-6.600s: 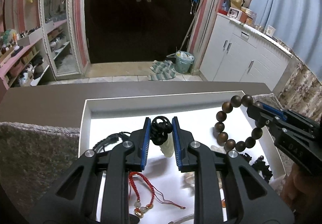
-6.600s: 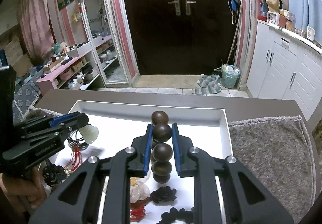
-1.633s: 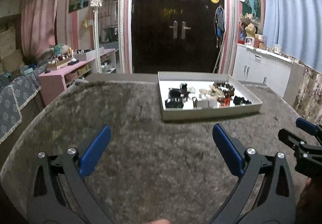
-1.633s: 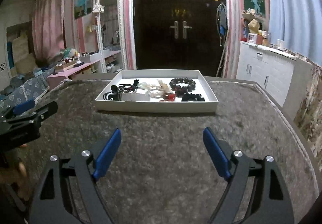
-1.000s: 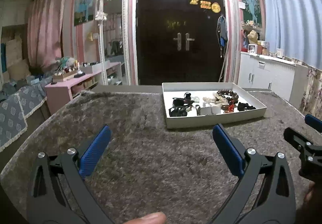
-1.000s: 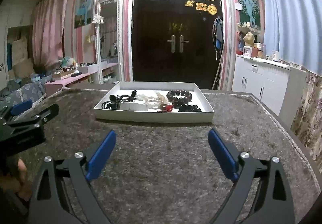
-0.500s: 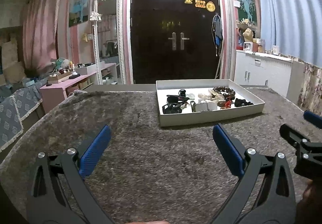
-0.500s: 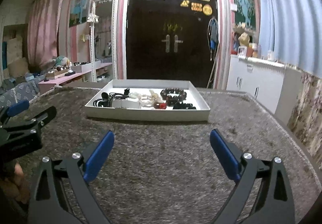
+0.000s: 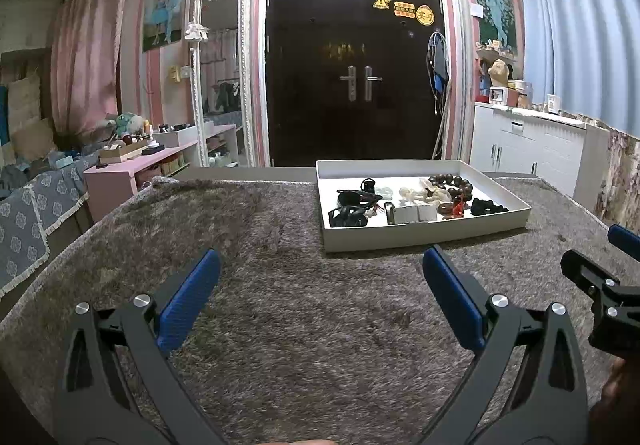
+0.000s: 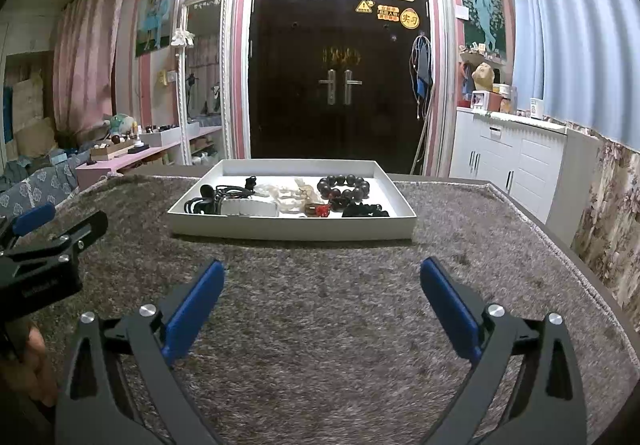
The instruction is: Organize jewelry
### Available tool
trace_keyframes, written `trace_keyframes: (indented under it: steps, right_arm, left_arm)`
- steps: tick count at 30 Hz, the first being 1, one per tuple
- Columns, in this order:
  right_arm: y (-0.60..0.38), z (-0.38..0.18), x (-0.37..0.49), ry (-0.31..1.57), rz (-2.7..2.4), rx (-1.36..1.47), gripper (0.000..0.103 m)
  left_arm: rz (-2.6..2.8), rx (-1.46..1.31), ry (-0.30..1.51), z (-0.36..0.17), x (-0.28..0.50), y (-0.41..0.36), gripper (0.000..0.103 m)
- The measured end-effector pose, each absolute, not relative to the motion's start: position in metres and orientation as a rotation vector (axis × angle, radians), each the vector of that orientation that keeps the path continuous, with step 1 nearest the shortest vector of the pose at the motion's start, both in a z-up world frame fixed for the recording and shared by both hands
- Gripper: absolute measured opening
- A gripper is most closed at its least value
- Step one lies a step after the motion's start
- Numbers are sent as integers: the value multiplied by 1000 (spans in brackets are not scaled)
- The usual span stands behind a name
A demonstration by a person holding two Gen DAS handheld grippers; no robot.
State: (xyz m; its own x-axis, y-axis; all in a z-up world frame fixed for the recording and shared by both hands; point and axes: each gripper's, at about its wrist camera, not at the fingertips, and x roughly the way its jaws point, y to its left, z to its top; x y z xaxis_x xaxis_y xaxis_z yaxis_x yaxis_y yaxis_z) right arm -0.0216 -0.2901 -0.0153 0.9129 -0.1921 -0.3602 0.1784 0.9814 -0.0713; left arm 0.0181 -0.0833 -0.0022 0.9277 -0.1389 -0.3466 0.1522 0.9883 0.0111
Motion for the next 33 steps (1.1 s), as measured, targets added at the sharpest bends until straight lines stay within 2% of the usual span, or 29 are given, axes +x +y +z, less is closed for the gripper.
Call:
trace_keyframes:
  steps: [33]
  right_arm:
    - [-290, -16, -22, 383, -204, -35, 99]
  left_arm:
    - [-152, 39, 344, -2, 19, -84, 100]
